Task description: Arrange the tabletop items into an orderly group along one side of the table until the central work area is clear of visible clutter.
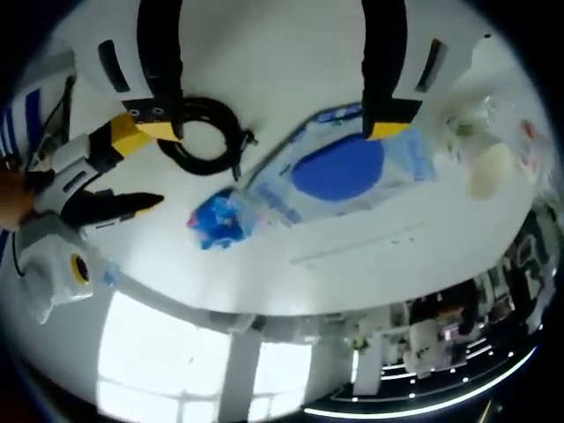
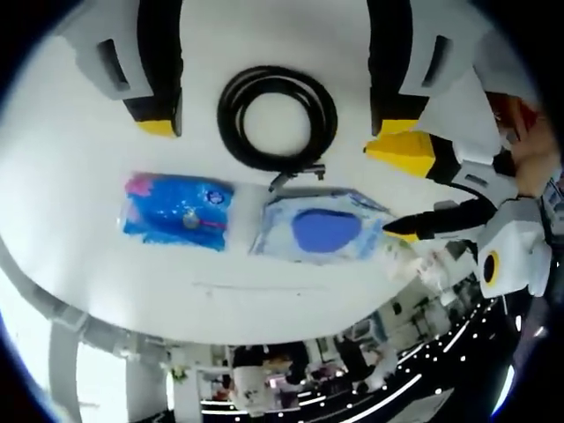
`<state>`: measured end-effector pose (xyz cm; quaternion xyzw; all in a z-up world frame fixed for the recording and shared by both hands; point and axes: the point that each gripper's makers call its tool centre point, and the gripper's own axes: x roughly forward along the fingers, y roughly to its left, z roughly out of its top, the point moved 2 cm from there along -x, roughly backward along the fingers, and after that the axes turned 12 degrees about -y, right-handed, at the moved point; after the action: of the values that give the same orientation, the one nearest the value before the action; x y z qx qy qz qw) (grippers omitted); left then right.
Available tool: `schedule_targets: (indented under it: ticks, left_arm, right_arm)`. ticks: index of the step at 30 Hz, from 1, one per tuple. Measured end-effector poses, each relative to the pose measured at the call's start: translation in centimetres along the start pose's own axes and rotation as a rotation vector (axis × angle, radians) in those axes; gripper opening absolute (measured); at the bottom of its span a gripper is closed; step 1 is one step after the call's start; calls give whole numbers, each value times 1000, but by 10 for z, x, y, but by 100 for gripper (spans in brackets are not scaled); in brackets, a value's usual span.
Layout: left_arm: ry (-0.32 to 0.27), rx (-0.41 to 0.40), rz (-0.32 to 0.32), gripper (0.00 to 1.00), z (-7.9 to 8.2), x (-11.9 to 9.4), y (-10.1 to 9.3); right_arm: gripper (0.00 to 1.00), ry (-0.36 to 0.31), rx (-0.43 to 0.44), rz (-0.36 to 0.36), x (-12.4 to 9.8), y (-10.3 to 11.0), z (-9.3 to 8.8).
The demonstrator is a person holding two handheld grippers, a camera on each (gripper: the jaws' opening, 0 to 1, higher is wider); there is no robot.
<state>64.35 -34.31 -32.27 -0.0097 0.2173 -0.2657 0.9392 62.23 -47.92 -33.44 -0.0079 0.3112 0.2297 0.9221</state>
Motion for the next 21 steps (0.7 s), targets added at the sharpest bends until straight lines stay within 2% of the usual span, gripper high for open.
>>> schedule_targets:
  ticks: [3,14,21]
  left_arm:
    - [-10,-11,8,83,3,-4,2]
    - [-33,-6,29,98,6,-16,8]
    - [-49,3,56,99,12,-24,15]
  right_arm:
    - [92,-8,-23,4,-2,2,1]
    - [99,-21,-49,50,-10,11,3]
    - [99,-33,-39,64,-16,14,5]
